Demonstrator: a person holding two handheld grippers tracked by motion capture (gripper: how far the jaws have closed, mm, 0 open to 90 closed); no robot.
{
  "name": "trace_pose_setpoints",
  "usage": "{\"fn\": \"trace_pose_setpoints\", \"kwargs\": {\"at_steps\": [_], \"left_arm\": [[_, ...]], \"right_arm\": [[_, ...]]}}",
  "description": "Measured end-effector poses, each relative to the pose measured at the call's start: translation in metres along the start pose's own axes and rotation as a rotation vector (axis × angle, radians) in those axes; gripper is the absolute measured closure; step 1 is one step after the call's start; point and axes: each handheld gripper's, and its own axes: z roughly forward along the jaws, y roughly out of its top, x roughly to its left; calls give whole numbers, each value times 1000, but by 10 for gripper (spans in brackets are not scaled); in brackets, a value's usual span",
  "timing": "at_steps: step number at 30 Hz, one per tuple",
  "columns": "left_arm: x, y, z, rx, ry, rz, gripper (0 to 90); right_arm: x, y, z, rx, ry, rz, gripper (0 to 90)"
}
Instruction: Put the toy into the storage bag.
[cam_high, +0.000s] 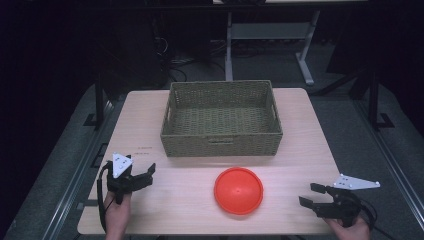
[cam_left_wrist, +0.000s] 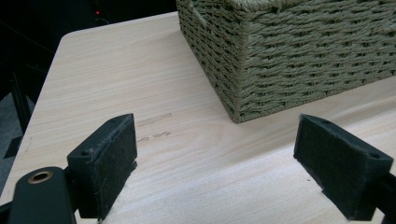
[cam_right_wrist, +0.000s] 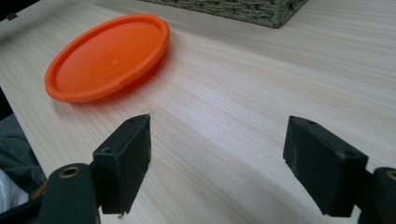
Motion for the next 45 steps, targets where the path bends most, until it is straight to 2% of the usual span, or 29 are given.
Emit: {"fn": "trace_pose_setpoints", "kwargs": {"at_steps": [4, 9, 15, 22, 25, 34, 37, 45], "left_arm": [[1, -1, -1, -3, -7, 0, 128], [-1, 0, 1, -3, -21, 10, 128], [-2, 0, -1, -16, -14, 23, 128], [1, -1, -2, -17, -8, 1, 128], [2, -1, -3, -16, -3, 3, 128], [3, -2, -3, -18, 2, -3, 128], [5, -2, -4, -18, 8, -12, 128], [7, -2, -4, -25, 19, -21, 128]], "right_arm": [[4, 3, 3, 2, 0, -8, 227], [18, 8, 7, 11, 7, -37, 227], [25, 16, 15, 10, 24, -57, 225], [28, 29, 19, 16, 41, -61, 236], [30, 40, 24, 38, 50, -76, 225], [32, 58, 34, 69, 68, -78, 227], [31, 66, 39, 104, 70, -59, 227], [30, 82, 49, 169, 91, -62, 226]]}}
